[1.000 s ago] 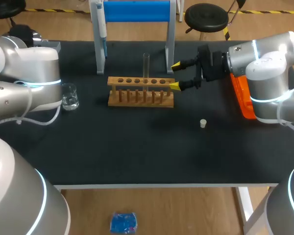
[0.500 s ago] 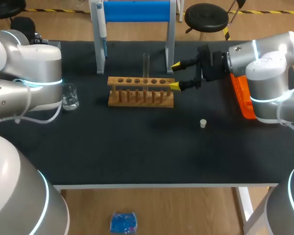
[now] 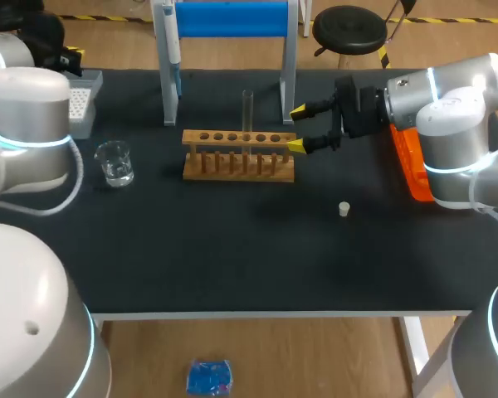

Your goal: Invert the test tube, pick up the pipette, mount the tip to pipette, aspirate from beaker and dispense into the tube, eject the tip, return the pipette, and cap with the stopper.

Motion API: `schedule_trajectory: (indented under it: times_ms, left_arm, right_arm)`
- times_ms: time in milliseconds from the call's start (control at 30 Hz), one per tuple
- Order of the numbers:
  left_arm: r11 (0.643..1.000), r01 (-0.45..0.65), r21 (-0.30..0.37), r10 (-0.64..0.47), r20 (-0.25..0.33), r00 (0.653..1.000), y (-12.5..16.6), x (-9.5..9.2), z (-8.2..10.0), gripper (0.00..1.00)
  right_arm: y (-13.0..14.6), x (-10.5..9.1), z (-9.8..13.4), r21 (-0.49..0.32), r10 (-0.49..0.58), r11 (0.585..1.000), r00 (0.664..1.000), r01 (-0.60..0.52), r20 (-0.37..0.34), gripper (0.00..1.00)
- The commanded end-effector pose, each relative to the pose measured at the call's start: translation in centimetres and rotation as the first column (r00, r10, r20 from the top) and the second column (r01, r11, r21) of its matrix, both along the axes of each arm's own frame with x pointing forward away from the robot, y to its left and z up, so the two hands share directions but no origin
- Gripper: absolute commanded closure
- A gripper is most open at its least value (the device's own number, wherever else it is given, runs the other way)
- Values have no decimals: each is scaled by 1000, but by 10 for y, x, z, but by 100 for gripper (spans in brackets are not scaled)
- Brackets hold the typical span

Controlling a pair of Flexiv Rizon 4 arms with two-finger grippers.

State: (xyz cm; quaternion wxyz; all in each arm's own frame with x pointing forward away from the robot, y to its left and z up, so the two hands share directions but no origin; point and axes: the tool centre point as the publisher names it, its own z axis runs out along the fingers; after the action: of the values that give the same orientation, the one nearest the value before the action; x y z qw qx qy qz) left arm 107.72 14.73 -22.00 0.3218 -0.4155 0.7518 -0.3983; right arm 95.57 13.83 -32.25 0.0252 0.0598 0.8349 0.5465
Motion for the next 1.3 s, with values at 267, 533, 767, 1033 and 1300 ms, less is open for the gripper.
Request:
schedule_trajectory:
  times_ms: [267, 533, 767, 1033, 1300]
  left_arm:
    - [893, 437, -112, -438, 17, 899, 8, -76, 43, 100]
    - [893, 437, -112, -438, 17, 899, 8, -76, 43, 100]
    - [893, 437, -112, -438, 17, 899, 8, -76, 43, 100]
    - [645, 763, -27, -759, -132, 637, -57, -125, 83, 100]
    - [500, 865, -47, -846, -239, 476, -118, -179, 96, 100]
  right_arm:
    - [0, -1, 0, 0, -1, 1000, 1000, 1, 1, 0]
    - [0, -1, 0, 0, -1, 1000, 1000, 1, 1, 0]
    - [0, -1, 0, 0, -1, 1000, 1000, 1, 1, 0]
    - [0, -1, 0, 0, -1, 1000, 1000, 1, 1, 0]
    - [0, -1, 0, 0, -1, 1000, 1000, 1, 1, 0]
